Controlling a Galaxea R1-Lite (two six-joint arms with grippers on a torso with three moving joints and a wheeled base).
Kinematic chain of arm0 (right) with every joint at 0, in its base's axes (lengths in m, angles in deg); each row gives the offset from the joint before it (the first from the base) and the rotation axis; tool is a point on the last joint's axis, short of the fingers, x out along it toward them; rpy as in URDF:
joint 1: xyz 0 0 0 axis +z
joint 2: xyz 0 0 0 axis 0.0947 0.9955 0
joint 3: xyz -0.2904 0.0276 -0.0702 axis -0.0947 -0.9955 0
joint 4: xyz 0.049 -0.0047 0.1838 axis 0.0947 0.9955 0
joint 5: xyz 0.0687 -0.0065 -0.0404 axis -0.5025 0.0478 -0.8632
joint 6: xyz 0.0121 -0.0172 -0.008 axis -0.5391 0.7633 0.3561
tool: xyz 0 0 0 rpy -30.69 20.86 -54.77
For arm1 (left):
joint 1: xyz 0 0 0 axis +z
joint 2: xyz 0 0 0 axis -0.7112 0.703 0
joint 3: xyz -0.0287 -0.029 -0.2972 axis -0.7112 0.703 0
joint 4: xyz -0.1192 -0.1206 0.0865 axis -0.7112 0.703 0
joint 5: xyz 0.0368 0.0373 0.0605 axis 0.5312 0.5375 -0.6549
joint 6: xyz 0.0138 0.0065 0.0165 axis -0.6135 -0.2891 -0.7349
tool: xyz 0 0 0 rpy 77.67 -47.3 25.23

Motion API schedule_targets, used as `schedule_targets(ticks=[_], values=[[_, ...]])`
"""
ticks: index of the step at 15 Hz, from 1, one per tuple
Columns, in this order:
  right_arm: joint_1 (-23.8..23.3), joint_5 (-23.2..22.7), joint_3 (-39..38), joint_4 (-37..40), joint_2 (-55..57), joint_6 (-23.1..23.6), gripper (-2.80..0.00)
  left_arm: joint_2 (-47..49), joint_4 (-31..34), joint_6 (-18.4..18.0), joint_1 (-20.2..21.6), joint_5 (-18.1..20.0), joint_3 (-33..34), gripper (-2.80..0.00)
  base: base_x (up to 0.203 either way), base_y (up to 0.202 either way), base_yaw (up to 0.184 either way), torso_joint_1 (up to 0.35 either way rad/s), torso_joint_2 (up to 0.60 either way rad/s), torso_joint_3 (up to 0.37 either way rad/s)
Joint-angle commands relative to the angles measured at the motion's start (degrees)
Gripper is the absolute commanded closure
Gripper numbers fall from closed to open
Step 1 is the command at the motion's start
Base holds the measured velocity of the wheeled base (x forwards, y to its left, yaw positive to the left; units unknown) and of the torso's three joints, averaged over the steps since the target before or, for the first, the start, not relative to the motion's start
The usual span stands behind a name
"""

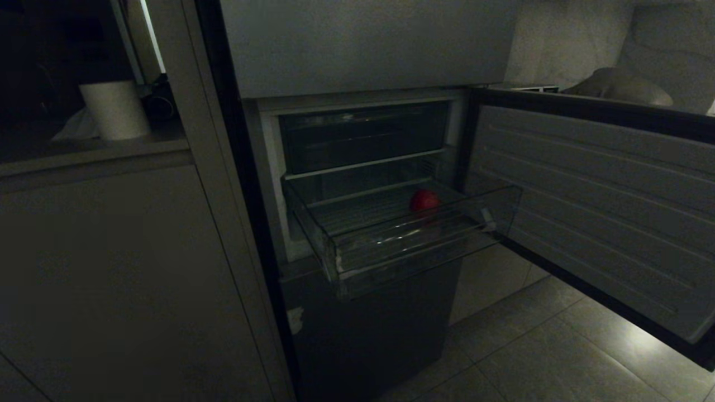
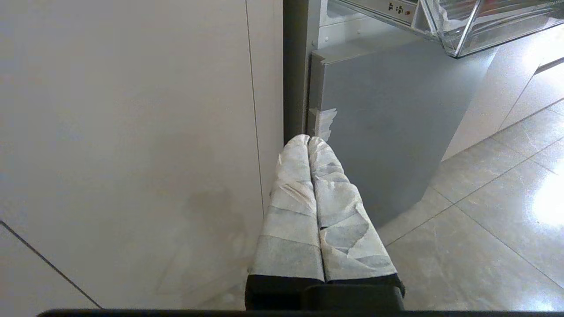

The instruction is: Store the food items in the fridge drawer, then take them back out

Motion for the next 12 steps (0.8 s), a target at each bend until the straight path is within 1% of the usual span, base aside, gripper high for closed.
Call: schedule_targets(ticks=[1,6,12], values=[[-1.82,-0.12,6.14,-0.16,9.51,-0.43,0.00,0.06,0.03,0.02,0.01,-0.02,0.01,0.00,0.000,0.000,0.000,0.000,0.00,0.000],[-5.47,-0.14,20.40,-0.17,22.94,-0.02,0.00,0.06,0.03,0.02,0.01,-0.02,0.01,0.00,0.000,0.000,0.000,0.000,0.00,0.000],[-8.59,-0.11,33.55,-0.25,36.45,-0.19,0.00,0.06,0.03,0.02,0.01,-0.02,0.01,0.00,0.000,0.000,0.000,0.000,0.00,0.000]])
